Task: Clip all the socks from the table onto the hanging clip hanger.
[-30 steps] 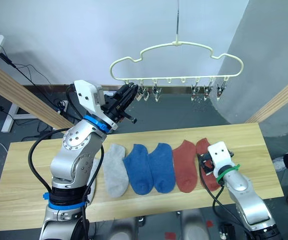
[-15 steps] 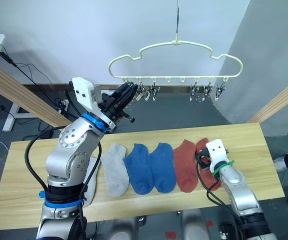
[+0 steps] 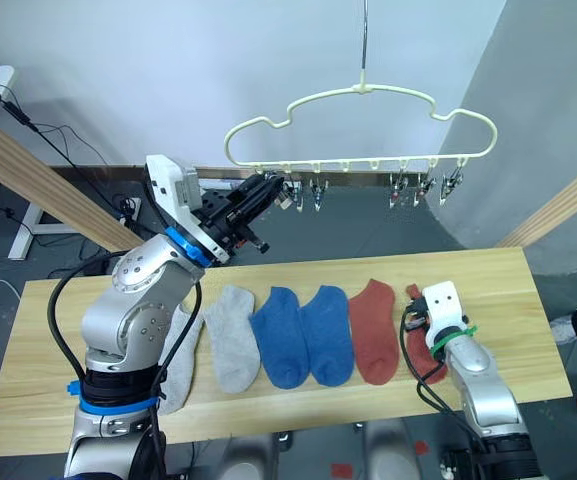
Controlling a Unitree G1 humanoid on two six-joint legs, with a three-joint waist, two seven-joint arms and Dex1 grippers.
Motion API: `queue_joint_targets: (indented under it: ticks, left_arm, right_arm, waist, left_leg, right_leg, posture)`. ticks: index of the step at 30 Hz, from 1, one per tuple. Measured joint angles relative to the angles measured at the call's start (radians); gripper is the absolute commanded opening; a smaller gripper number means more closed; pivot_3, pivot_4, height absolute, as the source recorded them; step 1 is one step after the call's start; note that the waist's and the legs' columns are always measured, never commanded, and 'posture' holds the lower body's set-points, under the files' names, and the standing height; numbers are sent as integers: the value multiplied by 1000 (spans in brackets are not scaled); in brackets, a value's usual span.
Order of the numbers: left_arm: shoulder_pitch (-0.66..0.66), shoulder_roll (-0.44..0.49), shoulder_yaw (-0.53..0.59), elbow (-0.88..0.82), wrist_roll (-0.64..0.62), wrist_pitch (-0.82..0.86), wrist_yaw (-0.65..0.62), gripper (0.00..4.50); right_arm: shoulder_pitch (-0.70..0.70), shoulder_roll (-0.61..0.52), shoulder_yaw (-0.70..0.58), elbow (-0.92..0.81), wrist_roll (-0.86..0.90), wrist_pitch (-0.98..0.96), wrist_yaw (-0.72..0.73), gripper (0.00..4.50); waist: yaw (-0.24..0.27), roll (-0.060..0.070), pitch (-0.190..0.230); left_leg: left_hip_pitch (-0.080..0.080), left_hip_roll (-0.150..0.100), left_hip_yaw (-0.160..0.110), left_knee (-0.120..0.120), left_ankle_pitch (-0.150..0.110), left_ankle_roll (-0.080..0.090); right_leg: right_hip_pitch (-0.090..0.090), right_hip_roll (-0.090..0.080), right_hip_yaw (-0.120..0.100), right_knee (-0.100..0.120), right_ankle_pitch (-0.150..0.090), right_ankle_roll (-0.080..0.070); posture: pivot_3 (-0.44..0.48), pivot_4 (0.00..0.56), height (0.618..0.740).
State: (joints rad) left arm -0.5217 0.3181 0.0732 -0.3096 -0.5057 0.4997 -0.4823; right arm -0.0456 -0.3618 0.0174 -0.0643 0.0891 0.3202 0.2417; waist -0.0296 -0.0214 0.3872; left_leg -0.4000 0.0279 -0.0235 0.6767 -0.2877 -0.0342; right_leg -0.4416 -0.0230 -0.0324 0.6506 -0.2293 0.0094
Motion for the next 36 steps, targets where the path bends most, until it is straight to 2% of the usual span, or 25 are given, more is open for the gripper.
queue_joint_targets:
  ticks: [5,7,10,16,24,29,36]
  left_arm:
    - [-37,22,36,24,-45,49,-10,180]
    - [-59,31,49,42,-78,89,-12,180]
    - [-81,28,55,45,-124,140,-6,180]
    - [-110,31,77,44,-155,177,18,180]
    - [-94,43,69,-2,-149,194,58,180]
    - [-79,48,70,-31,-156,211,70,180]
    - [-80,52,86,-35,-157,214,82,180]
  right_arm:
    - [11,-97,20,-199,-39,43,53,0]
    - [-68,-104,63,-325,-40,100,87,0]
    - [-177,-77,142,-417,-41,166,110,0]
    - [-373,77,307,-342,-110,200,98,0]
    - [-476,258,391,-185,-165,159,44,0]
    - [-521,306,375,-105,-196,88,-7,0]
    - [-512,310,358,-99,-216,57,-17,0]
  waist:
    - [-2,1,2]
    - [-8,1,4]
    - [-8,0,4]
    - [-1,0,5]
    - [-1,-1,5]
    - [-1,-1,5]
    - [-1,-1,5]
  left_leg:
    - [0,-1,1,0,0,0]
    - [0,0,1,0,3,-4]
    - [-1,1,1,-1,3,-6]
    - [-2,-1,0,0,3,-6]
    - [-3,-2,-2,0,3,-6]
    - [-3,-2,-1,0,3,-6]
    - [-3,-2,-2,0,3,-6]
  right_leg:
    - [0,2,1,0,1,2]
    - [-1,3,1,0,1,3]
    - [-1,3,-1,0,1,3]
    - [-2,0,-1,-1,2,2]
    - [-2,-6,-3,-2,5,-3]
    - [-2,-6,-3,-1,5,-3]
    - [-2,-6,-3,-1,5,-3]
  posture:
    - [-86,425,740]
    - [-94,424,740]
    - [-99,420,740]
    - [-104,416,740]
    - [-89,410,740]
    - [-74,407,740]
    - [-72,408,740]
